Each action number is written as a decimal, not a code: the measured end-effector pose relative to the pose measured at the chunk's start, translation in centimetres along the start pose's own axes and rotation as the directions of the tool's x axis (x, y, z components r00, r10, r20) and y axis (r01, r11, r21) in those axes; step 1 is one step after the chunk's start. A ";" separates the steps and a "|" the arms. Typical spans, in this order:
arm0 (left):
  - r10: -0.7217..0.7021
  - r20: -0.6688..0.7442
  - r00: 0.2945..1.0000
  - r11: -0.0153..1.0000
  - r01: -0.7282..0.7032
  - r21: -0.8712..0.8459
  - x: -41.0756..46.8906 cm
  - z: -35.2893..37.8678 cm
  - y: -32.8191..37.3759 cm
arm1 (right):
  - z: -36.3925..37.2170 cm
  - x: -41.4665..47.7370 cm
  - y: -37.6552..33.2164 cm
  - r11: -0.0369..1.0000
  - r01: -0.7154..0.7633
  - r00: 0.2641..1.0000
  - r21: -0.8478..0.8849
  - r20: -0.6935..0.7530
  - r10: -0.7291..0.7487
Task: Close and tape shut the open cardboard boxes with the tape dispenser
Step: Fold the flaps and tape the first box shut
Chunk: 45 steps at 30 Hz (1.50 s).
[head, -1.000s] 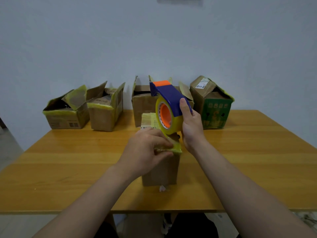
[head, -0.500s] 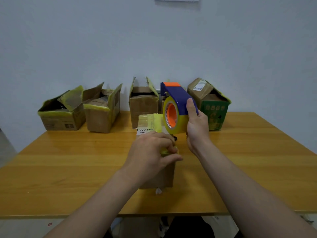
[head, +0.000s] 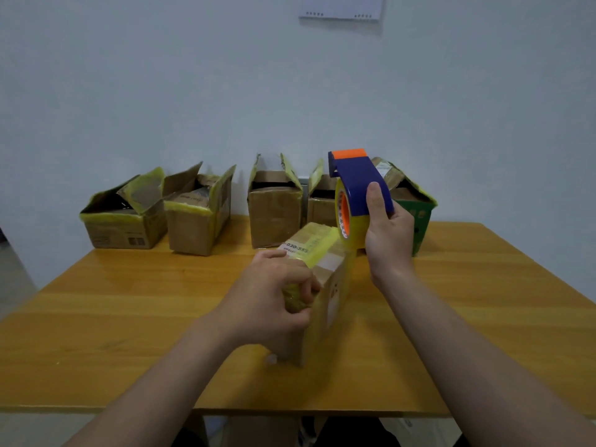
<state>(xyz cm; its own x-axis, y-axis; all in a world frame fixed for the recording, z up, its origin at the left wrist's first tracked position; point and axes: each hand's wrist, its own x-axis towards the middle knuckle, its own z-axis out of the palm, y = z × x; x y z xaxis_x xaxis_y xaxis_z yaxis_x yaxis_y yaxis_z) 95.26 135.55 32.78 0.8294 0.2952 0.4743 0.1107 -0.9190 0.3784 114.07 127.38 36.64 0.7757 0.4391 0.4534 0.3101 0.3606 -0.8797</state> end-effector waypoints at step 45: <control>-0.738 -0.167 0.654 0.646 0.612 -0.456 -1.5 4.9 -0.6 | 2.8 -3.5 2.9 0.994 -0.031 0.999 0.109 -0.021 0.034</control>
<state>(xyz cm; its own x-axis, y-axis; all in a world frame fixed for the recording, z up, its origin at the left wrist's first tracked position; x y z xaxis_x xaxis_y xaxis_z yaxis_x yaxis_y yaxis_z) 96.60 134.36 27.94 0.3692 0.9147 0.1642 0.3290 -0.2939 0.8974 110.77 129.20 32.90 0.7971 0.4337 0.4202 0.2236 0.4344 -0.8725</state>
